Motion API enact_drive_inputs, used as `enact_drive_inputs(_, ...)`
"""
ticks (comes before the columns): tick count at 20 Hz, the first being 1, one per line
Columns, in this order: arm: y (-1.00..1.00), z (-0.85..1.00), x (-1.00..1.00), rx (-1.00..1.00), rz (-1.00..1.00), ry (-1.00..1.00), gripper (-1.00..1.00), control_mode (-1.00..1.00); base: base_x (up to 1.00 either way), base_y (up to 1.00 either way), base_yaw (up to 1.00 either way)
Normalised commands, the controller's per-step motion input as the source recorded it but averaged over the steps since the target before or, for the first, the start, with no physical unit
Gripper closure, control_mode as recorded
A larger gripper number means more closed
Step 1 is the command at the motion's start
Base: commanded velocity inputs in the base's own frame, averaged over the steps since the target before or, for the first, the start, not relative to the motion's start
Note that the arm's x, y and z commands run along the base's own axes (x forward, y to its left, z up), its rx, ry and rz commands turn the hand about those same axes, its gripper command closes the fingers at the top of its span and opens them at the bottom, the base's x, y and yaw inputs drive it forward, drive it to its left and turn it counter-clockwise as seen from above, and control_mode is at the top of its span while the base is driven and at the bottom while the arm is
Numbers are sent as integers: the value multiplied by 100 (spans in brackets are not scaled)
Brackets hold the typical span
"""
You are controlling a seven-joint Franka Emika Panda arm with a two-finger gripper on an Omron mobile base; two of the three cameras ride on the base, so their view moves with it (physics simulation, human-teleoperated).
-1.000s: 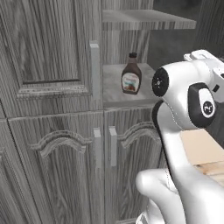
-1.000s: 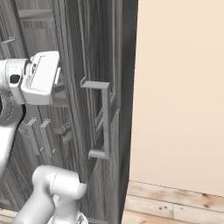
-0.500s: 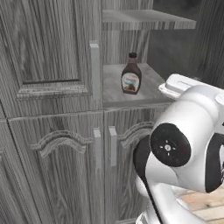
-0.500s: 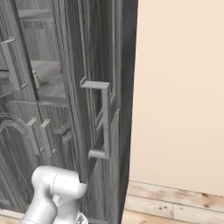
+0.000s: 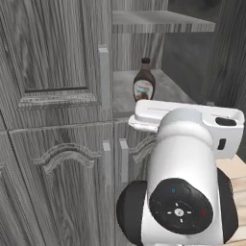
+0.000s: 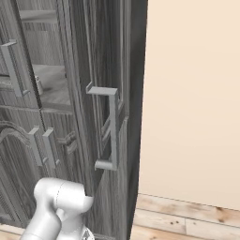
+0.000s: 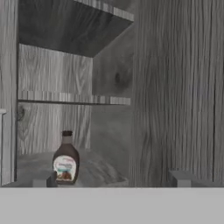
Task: Move the shaker and syrup bottle from the cabinet to the dining counter.
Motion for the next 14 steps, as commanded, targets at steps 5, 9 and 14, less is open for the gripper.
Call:
enact_drive_inputs(5,56,0,37,0,17,-7,-100,-100,0,0,0)
enact_drive_inputs(9,20,-3,65,0,8,-12,-100,-100,0,0,0)
enact_drive_inputs(14,0,-3,68,0,2,-14,-100,-100,0,0,0)
